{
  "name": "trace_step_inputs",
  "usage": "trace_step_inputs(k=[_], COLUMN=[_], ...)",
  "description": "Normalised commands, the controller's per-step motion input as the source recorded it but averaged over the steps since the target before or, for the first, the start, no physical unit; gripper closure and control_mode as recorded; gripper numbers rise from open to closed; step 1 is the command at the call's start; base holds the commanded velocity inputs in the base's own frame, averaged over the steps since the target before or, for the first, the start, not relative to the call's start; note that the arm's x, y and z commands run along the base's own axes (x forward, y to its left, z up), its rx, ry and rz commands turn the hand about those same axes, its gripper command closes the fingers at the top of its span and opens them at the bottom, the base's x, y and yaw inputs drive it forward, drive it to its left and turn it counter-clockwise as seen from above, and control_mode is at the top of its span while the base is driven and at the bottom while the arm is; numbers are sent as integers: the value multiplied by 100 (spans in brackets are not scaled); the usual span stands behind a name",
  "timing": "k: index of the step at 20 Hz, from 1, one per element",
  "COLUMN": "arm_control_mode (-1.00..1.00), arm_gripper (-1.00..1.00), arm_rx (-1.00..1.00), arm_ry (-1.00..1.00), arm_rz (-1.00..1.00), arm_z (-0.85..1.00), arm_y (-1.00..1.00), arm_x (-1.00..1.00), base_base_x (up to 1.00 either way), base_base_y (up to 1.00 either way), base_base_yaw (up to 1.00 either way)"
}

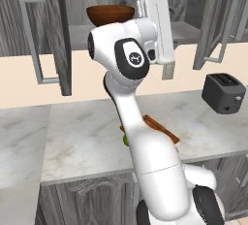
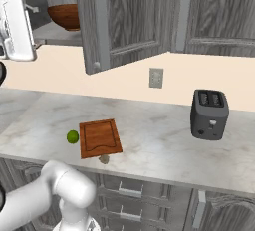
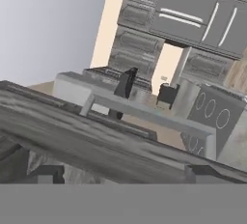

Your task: Open the cabinet. Place the bowl and condiment on the counter. Then place the lime and garlic on the cutting board.

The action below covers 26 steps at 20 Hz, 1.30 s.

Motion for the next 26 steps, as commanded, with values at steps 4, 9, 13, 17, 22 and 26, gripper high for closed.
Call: trace_step_inputs(k=[4, 9, 13, 17, 22, 26], arm_control_mode=[-100, -100, -100, -100, -100, -100], arm_gripper=[-100, -100, -100, -100, -100, -100], arm_rx=[9, 11, 11, 1, 0, 0], arm_ry=[-2, -6, -11, -12, -5, -11], arm_rz=[-12, -8, -4, -6, -6, -5], arm_z=[-21, -15, -3, -33, -67, -16], arm_y=[-20, -21, -33, -34, -23, -19], arm_x=[78, 49, 11, 4, 14, 19], base_base_x=[0, 0, 0, 0, 0, 0], base_base_y=[0, 0, 0, 0, 0, 0], base_base_yaw=[0, 0, 0, 0, 0, 0])
